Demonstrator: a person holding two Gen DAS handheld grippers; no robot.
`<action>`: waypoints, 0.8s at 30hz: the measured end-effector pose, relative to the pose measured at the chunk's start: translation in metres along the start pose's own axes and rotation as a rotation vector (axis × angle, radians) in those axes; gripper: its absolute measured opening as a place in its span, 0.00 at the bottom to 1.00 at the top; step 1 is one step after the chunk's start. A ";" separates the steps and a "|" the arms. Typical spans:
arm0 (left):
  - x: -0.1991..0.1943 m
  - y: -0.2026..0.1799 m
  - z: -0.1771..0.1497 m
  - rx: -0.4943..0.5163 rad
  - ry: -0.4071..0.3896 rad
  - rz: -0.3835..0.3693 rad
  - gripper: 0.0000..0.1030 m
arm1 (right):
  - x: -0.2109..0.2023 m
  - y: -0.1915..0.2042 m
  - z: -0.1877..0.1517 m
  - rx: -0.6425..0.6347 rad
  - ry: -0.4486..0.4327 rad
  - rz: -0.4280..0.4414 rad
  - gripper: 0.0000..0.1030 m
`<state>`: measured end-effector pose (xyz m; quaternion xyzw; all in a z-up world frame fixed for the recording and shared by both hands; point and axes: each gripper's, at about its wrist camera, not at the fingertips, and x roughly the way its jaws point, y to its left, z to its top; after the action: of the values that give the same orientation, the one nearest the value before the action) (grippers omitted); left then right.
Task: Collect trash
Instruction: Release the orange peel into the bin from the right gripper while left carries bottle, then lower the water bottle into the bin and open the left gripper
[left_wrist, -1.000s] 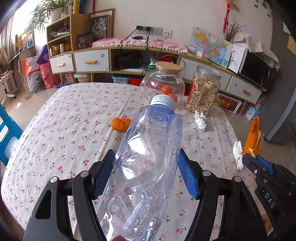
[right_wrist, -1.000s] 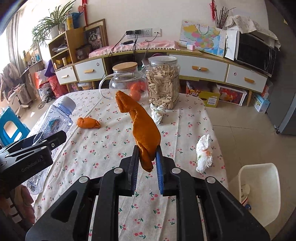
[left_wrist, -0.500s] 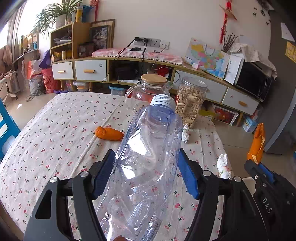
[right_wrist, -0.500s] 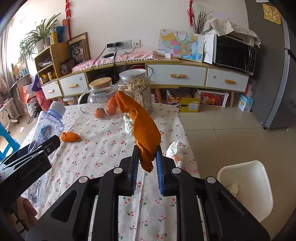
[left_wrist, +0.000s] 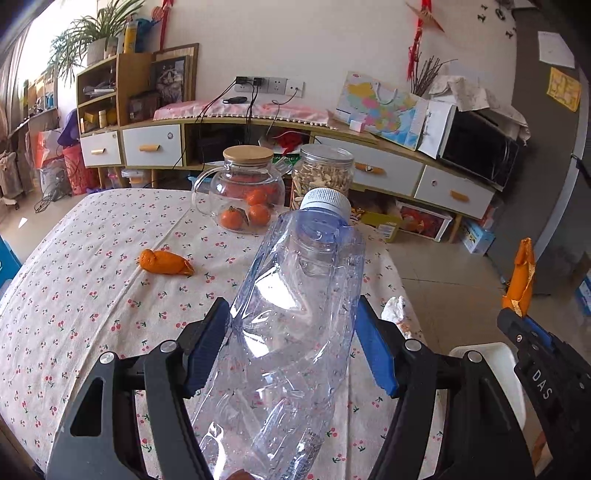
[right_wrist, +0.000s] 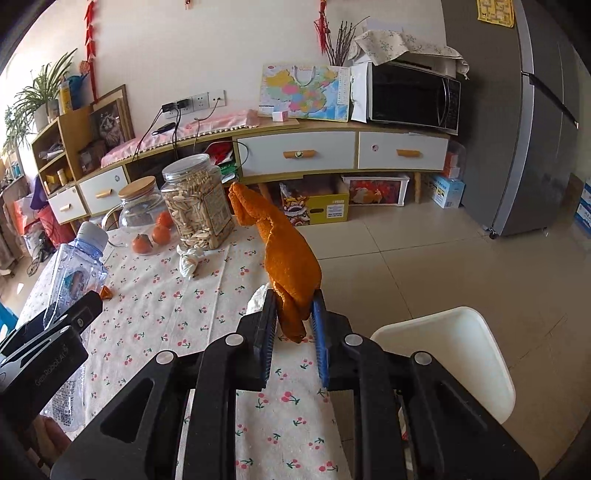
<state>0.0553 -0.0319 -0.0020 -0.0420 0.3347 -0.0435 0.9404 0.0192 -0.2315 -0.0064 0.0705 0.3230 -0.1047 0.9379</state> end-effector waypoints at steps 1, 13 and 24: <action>0.001 -0.005 -0.001 0.007 0.003 -0.006 0.65 | 0.001 -0.005 0.000 0.008 0.002 -0.010 0.18; 0.005 -0.066 -0.012 0.088 0.023 -0.074 0.65 | 0.015 -0.088 -0.007 0.122 0.079 -0.192 0.19; 0.001 -0.126 -0.021 0.195 0.043 -0.176 0.65 | 0.007 -0.153 -0.011 0.252 0.092 -0.388 0.74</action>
<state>0.0361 -0.1583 -0.0058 0.0212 0.3441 -0.1592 0.9251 -0.0189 -0.3788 -0.0291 0.1286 0.3571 -0.3192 0.8684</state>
